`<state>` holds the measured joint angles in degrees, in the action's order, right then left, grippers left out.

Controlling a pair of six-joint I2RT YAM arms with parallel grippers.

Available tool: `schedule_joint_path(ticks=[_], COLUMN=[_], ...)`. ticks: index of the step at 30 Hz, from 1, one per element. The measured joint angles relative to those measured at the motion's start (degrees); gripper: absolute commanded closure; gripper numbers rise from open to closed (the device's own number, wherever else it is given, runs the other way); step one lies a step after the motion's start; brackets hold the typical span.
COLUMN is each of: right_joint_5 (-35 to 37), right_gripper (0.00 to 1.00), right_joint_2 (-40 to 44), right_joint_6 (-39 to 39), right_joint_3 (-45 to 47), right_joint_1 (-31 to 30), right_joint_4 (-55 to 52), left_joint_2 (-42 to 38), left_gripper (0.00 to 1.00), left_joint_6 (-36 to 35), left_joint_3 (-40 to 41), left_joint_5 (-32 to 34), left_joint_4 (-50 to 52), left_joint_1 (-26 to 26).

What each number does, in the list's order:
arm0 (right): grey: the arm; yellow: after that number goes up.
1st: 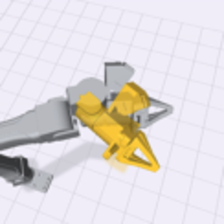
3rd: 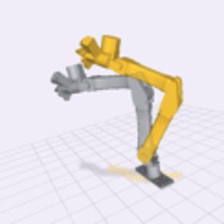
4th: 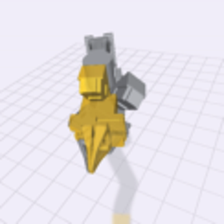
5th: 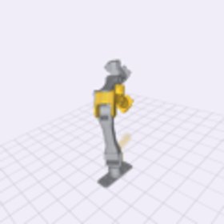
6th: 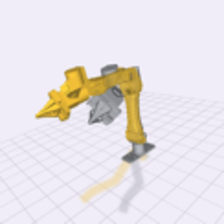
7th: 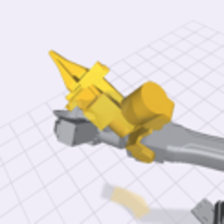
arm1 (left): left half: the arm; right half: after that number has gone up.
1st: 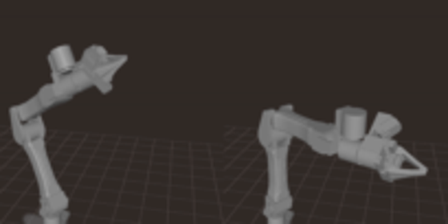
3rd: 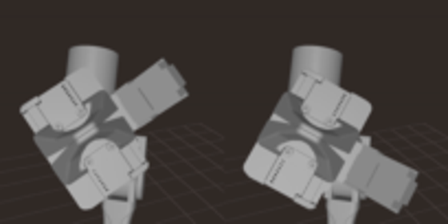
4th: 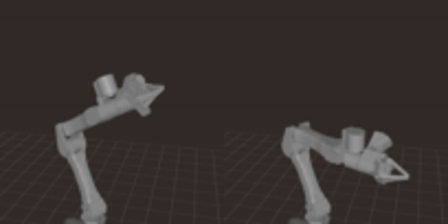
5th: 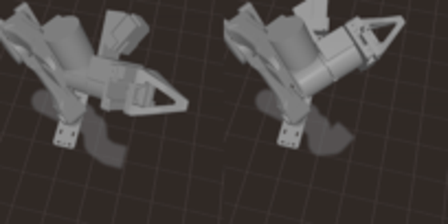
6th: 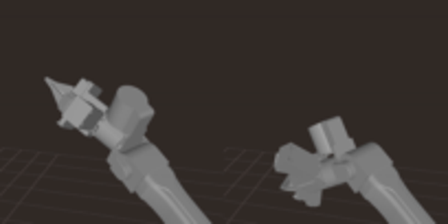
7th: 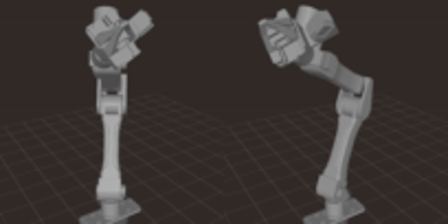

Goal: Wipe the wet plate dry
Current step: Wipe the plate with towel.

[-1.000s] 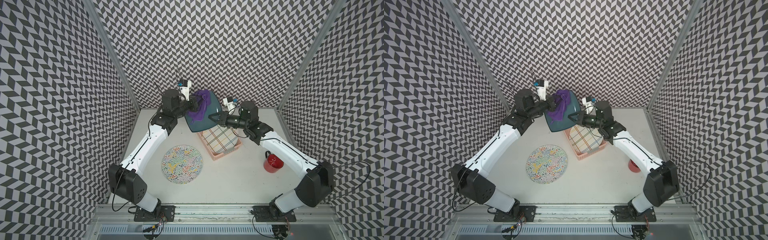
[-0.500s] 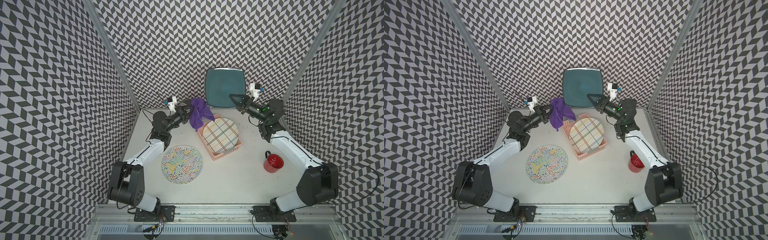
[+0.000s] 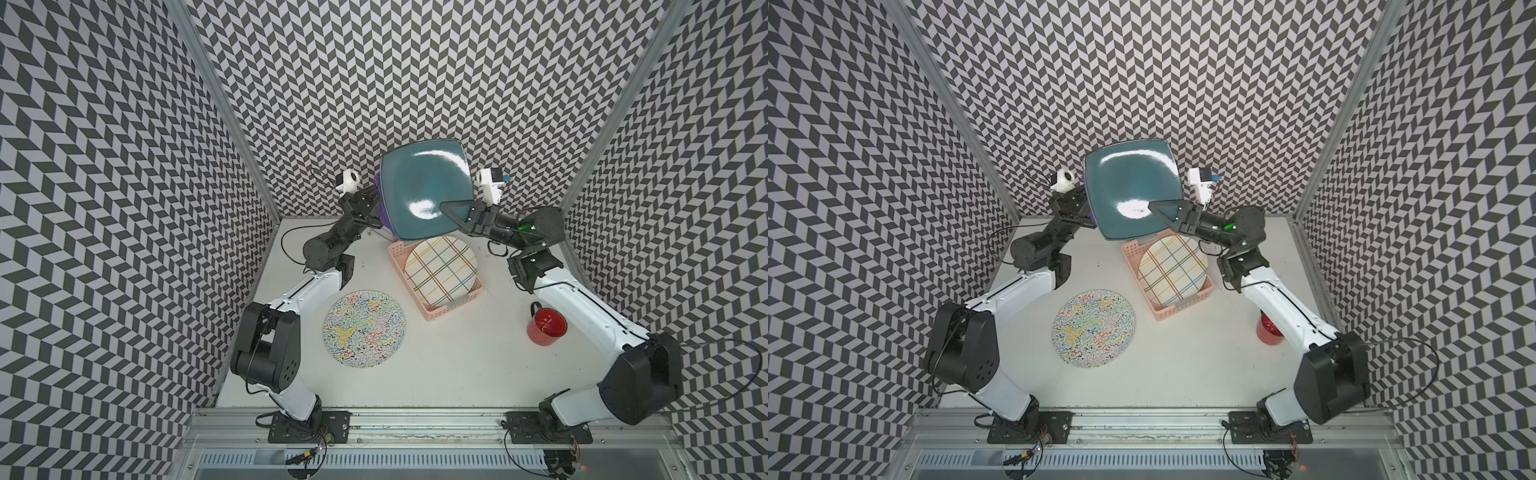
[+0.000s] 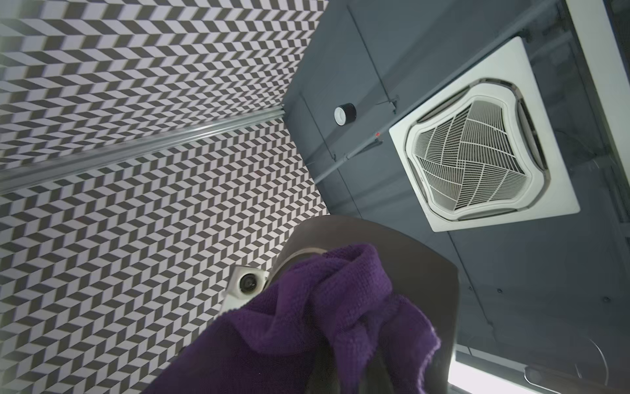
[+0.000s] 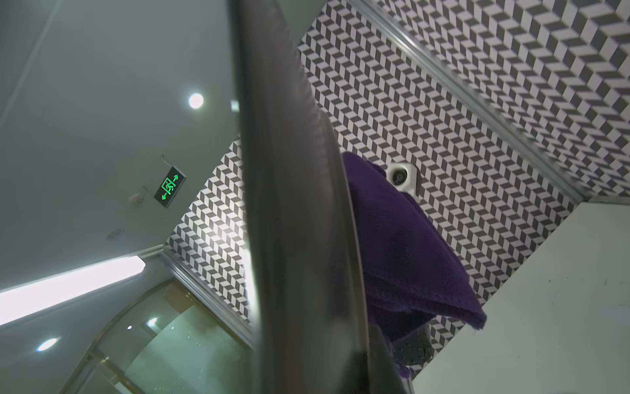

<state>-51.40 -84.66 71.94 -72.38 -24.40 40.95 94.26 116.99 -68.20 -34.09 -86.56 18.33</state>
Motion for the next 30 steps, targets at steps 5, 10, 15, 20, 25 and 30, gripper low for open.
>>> schedule_joint_path(ticks=[5, 10, 15, 20, 25, 30], right_joint_5=[-1.27, -1.14, 0.57, 1.31, 0.13, 0.57], right_gripper=[1.0, 1.0, 1.0, 1.0, 1.0, 1.0], right_joint_2=[-3.17, -4.02, -1.55, -1.14, -4.42, -6.54], right_joint_6=[-0.28, 2.19, 2.64, 1.79, 2.56, 4.74], right_joint_3=[-5.49, -10.01, -4.39, -1.99, -8.55, -13.77], right_joint_1=[-1.6, 1.97, 1.81, -2.62, -3.1, 1.31], right_joint_4=[-0.61, 0.57, 2.34, 2.34, 4.7, 6.34], left_joint_2=[0.35, 0.66, 0.68, 0.98, 1.51, 1.44], left_gripper=[1.0, 1.0, 1.0, 1.0, 1.0, 1.0], left_joint_6=[-0.42, -1.03, 0.61, 1.16, 0.46, -0.7], left_joint_3=[-0.39, -1.79, -4.17, -4.98, -5.97, -5.44], left_joint_5=[1.2, 1.33, 2.91, 5.33, 5.18, 4.13], left_joint_4=[1.07, 3.65, 2.32, 1.68, 1.75, 1.7], left_joint_1=[4.7, 7.34, 3.19, 3.58, 8.68, 9.77])
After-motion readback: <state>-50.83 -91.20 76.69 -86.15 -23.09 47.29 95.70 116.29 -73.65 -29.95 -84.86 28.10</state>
